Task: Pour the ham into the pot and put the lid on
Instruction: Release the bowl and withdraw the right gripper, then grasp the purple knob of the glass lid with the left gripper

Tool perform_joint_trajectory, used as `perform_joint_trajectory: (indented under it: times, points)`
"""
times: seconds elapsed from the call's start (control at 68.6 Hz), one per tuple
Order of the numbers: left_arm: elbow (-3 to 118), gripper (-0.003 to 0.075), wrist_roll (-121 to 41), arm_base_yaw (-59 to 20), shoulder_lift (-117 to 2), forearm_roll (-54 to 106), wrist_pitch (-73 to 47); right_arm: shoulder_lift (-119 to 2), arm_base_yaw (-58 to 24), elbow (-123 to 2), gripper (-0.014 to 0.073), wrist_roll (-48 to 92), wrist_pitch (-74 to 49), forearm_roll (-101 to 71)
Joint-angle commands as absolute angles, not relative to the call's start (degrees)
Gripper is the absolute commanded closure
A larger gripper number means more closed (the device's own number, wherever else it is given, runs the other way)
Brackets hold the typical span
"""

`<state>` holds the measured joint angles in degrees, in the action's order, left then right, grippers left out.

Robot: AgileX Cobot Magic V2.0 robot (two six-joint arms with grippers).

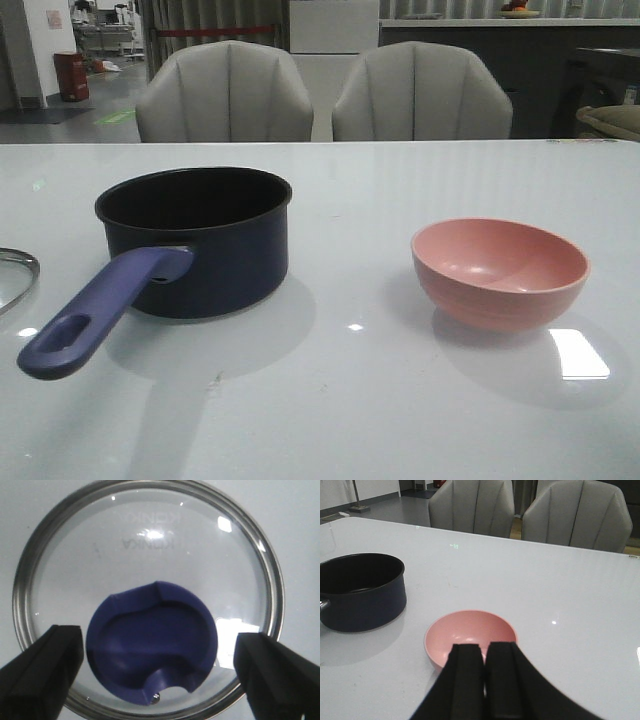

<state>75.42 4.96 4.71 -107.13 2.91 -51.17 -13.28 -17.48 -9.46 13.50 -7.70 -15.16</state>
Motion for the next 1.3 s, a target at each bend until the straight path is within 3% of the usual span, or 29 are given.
perform_joint_trajectory:
  times: [0.0, 0.379, 0.452, 0.627, 0.715, 1.007, 1.284]
  points:
    - [78.1, 0.0063, 5.6, 4.7, -105.6, 3.0, -50.7, -13.5, -17.5, -11.1, 0.0432, 14.1, -2.7, -15.6]
    - [79.7, 0.0076, 5.6, 4.7, -108.6, 2.9, -51.7, -13.5, -17.5, -11.1, 0.0432, 14.1, -2.7, -15.6]
    - [79.7, 0.0139, 5.6, 4.7, -108.7, 2.9, -51.6, -13.5, -17.5, -11.1, 0.0432, 14.1, -2.7, -15.6]
    - [79.7, 0.0396, 5.6, 4.7, -108.8, 2.9, -51.4, -13.5, -17.5, -11.1, 0.0432, 14.1, -2.7, -15.6]
    - [79.8, 0.0464, 5.6, 4.7, -108.8, 2.9, -51.3, -13.5, -17.5, -11.1, 0.0432, 14.1, -2.7, -15.6]
    - [80.9, 0.0471, 5.5, 4.7, -108.5, 2.9, -52.6, -13.5, -17.5, -11.1, 0.0432, 14.1, -2.7, -15.6]
    - [89.6, 0.0471, 2.4, 4.4, -107.3, 4.4, -58.8, -13.5, -17.5, -11.1, 0.0432, 14.1, -2.7, -15.6]
